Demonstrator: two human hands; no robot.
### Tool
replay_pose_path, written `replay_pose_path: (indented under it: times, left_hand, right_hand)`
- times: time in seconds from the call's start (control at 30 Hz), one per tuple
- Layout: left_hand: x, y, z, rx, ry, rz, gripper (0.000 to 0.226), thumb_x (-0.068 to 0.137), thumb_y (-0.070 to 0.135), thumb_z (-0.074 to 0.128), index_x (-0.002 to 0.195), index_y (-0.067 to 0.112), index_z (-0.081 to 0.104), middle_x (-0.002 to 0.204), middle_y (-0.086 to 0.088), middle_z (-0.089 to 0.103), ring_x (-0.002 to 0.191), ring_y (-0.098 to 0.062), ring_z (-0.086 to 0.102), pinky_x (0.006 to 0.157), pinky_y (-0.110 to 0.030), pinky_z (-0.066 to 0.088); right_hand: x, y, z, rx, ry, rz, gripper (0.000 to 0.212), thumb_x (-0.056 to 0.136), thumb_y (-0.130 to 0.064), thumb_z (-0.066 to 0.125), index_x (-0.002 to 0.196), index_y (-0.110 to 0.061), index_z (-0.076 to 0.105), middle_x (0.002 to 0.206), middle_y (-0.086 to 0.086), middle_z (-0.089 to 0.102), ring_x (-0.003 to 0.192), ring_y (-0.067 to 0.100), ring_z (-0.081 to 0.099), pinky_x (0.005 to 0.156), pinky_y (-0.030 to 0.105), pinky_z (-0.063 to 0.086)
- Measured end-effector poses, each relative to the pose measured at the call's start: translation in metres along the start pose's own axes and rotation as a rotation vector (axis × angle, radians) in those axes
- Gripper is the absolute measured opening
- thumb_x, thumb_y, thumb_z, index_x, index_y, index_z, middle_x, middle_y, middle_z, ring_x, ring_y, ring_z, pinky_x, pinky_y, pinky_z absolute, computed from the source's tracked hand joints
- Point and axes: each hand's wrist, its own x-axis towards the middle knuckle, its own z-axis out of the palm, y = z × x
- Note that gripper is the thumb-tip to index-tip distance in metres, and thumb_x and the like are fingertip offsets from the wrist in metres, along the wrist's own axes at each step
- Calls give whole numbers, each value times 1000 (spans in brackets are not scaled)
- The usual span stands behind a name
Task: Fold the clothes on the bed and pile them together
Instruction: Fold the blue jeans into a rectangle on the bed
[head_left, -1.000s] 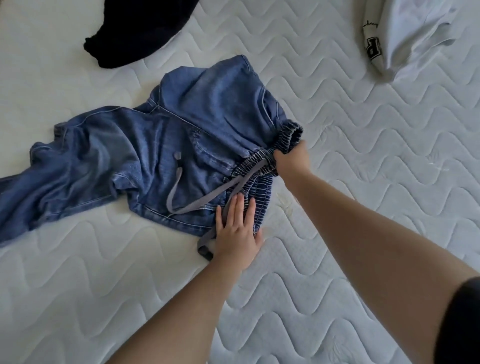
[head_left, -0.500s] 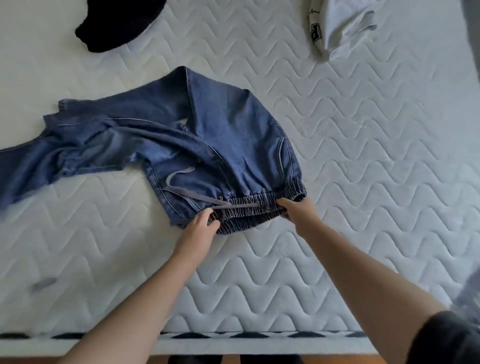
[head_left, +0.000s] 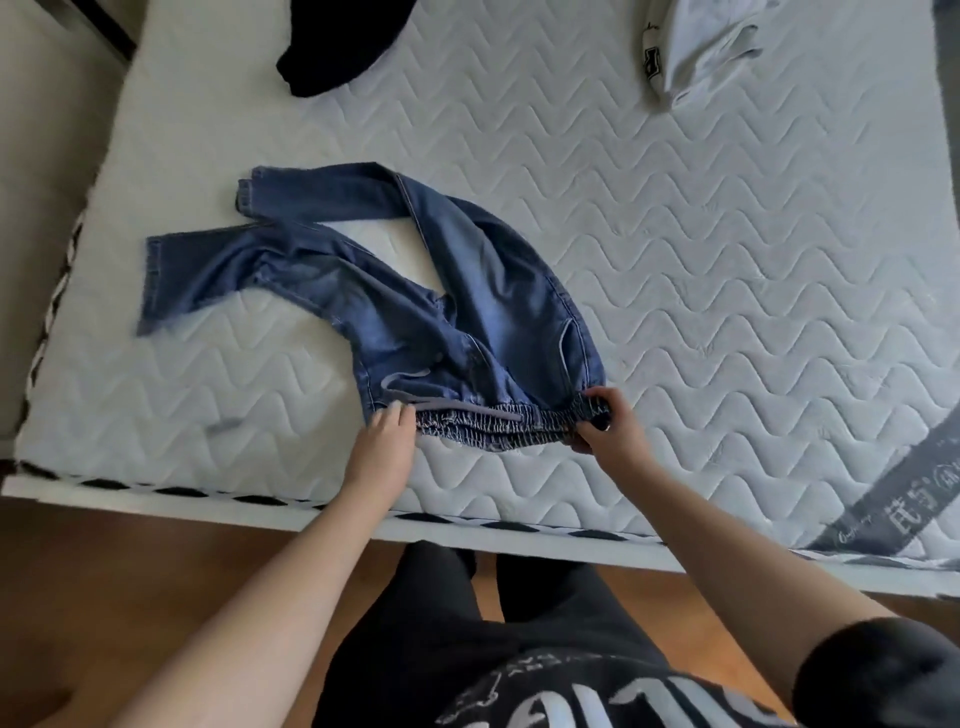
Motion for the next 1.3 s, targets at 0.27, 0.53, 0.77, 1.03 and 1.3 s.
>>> replay_pose_path:
  times: [0.27, 0.53, 0.77, 1.03, 1.3]
  left_hand:
    - [-56, -18, -19, -88, -76, -134, 44, 90, -1, 41, 124, 18, 59, 122, -6, 60, 115, -28, 51, 83, -40, 45]
    - [-78, -50, -47, -246, 90, -133, 49, 86, -10, 38, 120, 13, 66, 117, -11, 61, 113, -29, 47, 88, -38, 43]
    - [-63, -83, -132, -164, 326, 0, 36, 84, -6, 42, 104, 12, 66, 105, -9, 61, 107, -28, 51, 78, -37, 41]
    - [-38, -127, -311, -86, 399, 181, 24, 84, -3, 38, 92, 9, 57, 105, -10, 55, 104, -31, 53, 88, -43, 47]
    - [-49, -145, -448, -29, 480, 293, 46, 95, 54, 49, 102, 9, 55, 108, -8, 54, 102, -25, 48, 83, -37, 38]
  right_hand:
    - [-44, -18, -12, -364, -143, 25, 18, 86, -3, 55, 93, -20, 54, 81, 17, 67, 64, 26, 65, 68, 42, 57]
    - [-74, -50, -19, -644, -378, -225, 49, 75, -24, 82, 120, -28, 62, 102, -2, 65, 90, 18, 62, 82, 28, 48]
    - [-95, -114, -2, -609, -36, -410, 24, 83, -28, 76, 105, -22, 71, 83, 3, 71, 74, 19, 68, 69, 30, 52]
    - [-111, -263, 4, -574, 184, -603, 23, 89, -28, 68, 88, -5, 69, 79, 5, 57, 81, 24, 56, 55, 31, 34]
    - [-162, -380, -29, -511, 366, -793, 21, 87, -28, 70, 78, -12, 59, 67, -1, 56, 65, 20, 53, 56, 29, 37]
